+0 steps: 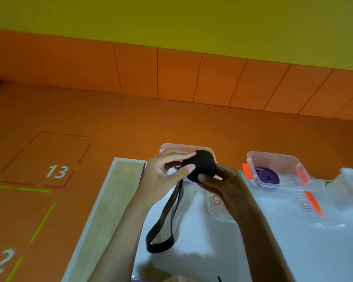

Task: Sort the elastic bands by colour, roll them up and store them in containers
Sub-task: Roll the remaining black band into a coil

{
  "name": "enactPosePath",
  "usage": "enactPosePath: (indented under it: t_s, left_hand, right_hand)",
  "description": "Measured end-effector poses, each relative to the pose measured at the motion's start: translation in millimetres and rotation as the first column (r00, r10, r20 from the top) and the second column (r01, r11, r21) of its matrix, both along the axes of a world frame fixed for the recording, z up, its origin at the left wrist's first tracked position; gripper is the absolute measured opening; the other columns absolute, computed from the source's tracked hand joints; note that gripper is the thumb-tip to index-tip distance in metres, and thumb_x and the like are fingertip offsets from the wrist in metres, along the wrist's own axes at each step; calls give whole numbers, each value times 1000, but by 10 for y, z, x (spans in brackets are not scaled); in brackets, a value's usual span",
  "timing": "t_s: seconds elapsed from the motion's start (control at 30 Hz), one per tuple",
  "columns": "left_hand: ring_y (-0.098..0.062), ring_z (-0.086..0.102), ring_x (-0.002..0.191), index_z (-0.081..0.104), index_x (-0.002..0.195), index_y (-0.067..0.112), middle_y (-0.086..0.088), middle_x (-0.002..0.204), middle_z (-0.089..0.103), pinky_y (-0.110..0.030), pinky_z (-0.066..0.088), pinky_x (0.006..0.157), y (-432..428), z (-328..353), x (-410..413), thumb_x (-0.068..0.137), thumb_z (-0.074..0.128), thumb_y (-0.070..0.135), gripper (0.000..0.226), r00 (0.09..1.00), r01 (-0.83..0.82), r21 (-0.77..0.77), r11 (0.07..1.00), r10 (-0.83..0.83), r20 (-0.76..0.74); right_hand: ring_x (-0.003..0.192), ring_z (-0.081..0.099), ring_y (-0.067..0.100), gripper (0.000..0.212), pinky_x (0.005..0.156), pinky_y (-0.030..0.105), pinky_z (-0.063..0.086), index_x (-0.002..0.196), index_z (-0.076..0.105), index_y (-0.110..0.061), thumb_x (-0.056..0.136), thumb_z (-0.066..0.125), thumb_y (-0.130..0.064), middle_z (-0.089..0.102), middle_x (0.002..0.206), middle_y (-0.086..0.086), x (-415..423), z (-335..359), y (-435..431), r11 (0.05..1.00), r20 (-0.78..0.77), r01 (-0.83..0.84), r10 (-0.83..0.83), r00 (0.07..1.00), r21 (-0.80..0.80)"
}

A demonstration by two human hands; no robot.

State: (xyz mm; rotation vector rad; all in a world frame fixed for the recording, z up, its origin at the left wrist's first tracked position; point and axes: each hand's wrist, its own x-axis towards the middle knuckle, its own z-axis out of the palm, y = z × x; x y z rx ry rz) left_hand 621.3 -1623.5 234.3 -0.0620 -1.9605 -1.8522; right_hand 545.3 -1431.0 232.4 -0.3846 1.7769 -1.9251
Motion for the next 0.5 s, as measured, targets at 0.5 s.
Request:
enactPosePath:
  t_s: [0.5]
  left_hand:
    - [-14, 69, 120, 81, 117, 25, 13, 117, 78, -19, 52, 98, -117, 36, -1, 90, 83, 14, 29, 999, 23, -107, 994, -17, 48]
  right_hand:
    - [110, 75, 27, 51, 87, 34, 62, 114, 66, -1, 74, 86, -25, 77, 113, 9, -18, 21, -21, 995, -39, -102, 103, 994, 19]
